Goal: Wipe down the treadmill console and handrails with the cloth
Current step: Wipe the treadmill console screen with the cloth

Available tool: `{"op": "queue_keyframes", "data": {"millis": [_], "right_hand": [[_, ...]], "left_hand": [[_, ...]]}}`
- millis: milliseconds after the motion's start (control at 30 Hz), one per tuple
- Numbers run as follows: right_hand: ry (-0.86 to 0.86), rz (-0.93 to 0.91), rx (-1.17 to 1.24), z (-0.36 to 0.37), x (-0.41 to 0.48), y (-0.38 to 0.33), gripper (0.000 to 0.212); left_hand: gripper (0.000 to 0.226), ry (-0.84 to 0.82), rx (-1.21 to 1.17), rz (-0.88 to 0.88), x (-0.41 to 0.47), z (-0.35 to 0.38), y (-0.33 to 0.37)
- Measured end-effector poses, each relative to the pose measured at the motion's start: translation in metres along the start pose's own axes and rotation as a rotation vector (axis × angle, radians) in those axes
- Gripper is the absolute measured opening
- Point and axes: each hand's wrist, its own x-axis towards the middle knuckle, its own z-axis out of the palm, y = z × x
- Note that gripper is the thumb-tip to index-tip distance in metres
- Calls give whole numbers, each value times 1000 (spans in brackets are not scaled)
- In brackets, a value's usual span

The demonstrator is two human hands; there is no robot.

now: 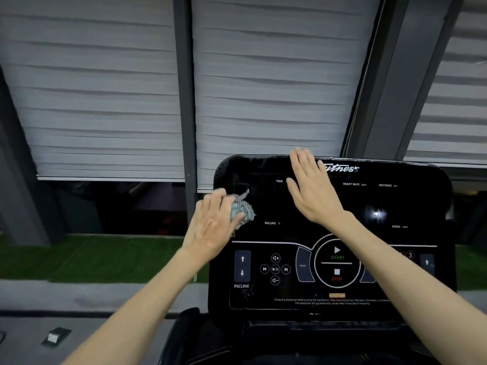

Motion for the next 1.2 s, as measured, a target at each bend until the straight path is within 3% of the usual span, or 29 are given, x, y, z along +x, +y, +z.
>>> {"op": "queue_keyframes", "data": {"millis": [133,267,400,600,733,867,967,1067,1200], "right_hand": [[6,12,-66,5,-5,-3,63],[37,54,-89,13,-11,-9,60],[65,76,-108,16,-10,-10,59],[99,75,-107,25,-12,-10,59],[116,81,-97,27,-13,-9,59],[123,78,-93,28,-14,-6,59],[131,79,-110,27,-12,-3,59],[132,77,-106,27,-11,-4,59],[142,73,-95,28,-11,-7,59]], "left_hand": [[40,46,-12,1,68,-4,-17],[32,45,-193,93,99,-8,-16],[20,95,-280,46,56,-6,-5],[27,-6,-288,165,-57,0,13],[29,36,-216,277,-20,3,-1],[27,157,-172,167,72,-3,-22],[26,140,-205,97,113,-10,-33],[28,116,-264,84,102,-14,-35],[28,72,-314,104,23,-12,-22]]}}
